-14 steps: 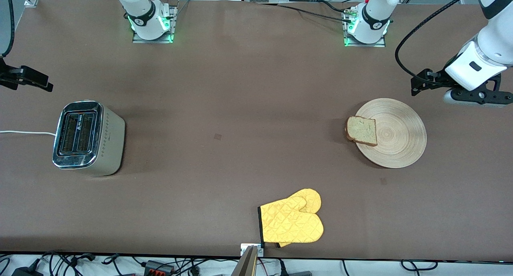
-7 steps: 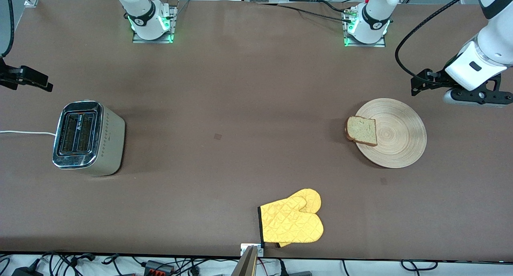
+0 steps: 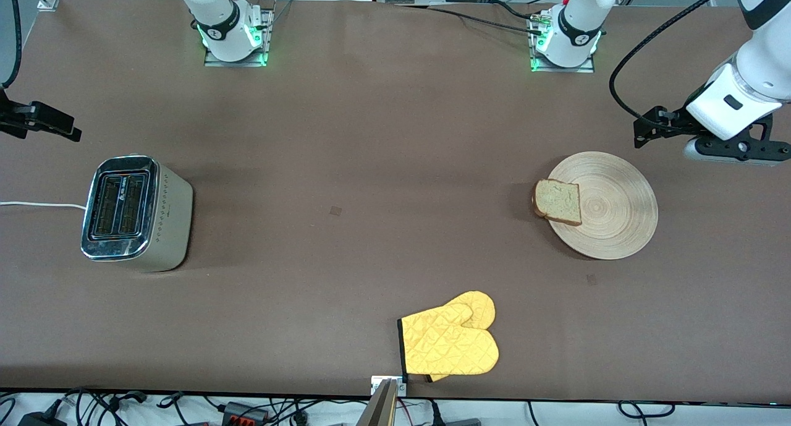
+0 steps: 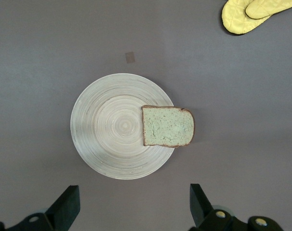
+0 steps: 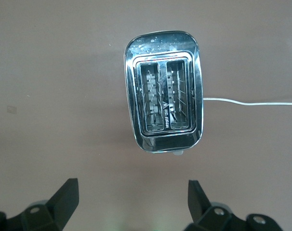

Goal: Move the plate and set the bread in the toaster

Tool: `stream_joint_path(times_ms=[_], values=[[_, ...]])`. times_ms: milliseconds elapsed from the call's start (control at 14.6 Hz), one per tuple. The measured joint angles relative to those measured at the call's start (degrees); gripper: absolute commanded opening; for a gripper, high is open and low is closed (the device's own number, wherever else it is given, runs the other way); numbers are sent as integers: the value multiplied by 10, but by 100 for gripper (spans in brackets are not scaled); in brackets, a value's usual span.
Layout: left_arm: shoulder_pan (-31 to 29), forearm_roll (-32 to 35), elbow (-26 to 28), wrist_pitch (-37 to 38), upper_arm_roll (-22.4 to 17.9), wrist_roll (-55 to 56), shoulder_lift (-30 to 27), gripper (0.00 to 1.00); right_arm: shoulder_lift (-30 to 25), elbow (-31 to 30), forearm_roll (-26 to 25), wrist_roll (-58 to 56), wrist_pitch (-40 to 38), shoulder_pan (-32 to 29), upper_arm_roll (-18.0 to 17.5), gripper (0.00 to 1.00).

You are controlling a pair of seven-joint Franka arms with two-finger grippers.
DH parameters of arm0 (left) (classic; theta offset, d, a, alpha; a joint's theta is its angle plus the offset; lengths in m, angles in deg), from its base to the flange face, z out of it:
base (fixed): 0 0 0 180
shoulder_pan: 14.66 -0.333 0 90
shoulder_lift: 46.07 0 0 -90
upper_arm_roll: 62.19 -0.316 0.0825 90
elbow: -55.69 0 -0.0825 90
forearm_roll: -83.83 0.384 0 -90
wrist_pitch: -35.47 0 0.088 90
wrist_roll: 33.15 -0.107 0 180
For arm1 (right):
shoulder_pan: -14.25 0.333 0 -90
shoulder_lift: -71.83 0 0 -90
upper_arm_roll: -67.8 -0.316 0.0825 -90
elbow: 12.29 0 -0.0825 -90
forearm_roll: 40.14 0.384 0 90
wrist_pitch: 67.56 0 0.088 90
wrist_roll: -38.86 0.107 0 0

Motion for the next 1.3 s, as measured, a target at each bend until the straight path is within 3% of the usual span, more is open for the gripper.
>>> stream_joint_path(times_ms=[957, 1298], values=[[0, 0, -5, 1, -3, 3, 4, 100, 0, 0, 0, 0, -1, 0, 0, 100], [-2, -4, -35, 53, -4, 7, 40, 100, 0, 0, 0, 0, -1, 0, 0, 100]])
